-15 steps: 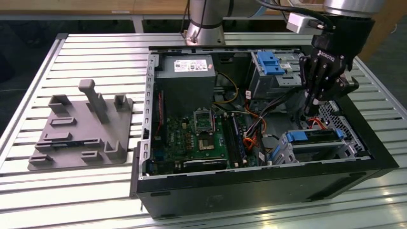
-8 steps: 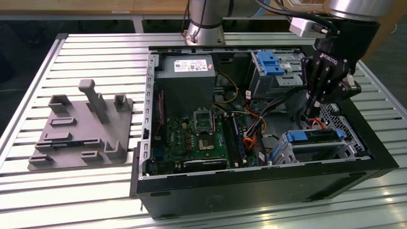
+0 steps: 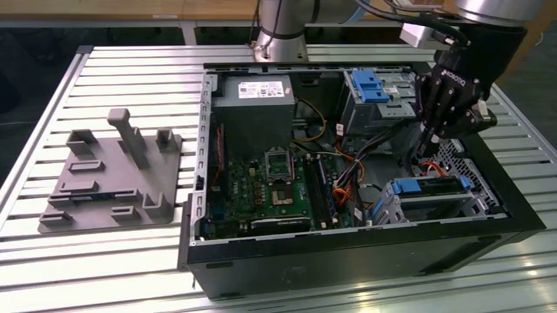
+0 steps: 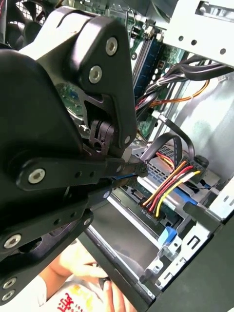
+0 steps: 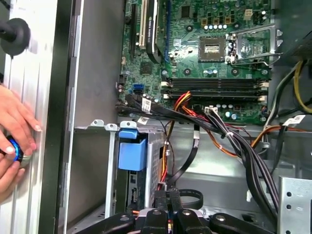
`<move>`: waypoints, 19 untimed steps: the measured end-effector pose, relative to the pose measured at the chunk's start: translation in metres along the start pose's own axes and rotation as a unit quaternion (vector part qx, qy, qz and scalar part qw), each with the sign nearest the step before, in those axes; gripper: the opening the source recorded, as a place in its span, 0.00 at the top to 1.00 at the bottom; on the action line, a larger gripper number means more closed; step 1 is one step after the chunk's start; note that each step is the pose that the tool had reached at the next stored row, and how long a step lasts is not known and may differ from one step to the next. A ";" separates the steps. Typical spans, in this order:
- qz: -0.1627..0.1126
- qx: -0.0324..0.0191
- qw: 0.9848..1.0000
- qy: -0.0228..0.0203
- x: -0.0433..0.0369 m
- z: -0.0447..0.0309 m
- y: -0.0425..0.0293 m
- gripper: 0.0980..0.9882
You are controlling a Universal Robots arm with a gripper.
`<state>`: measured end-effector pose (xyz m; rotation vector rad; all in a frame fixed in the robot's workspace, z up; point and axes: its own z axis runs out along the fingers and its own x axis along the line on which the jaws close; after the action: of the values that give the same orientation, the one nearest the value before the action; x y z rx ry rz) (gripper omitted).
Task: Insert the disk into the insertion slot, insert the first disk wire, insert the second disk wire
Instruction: 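Insert the second disk wire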
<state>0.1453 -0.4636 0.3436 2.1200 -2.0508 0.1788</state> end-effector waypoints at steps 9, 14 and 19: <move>-0.001 0.001 1.000 -0.020 0.0132 0.0027 0.0004 0.95; -0.001 0.001 1.000 -0.029 0.0210 0.0045 0.0006 0.95; -0.001 0.001 0.999 -0.038 0.0288 0.0062 0.0009 0.95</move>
<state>0.1453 -0.4931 0.3438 2.1624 -2.0901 0.1029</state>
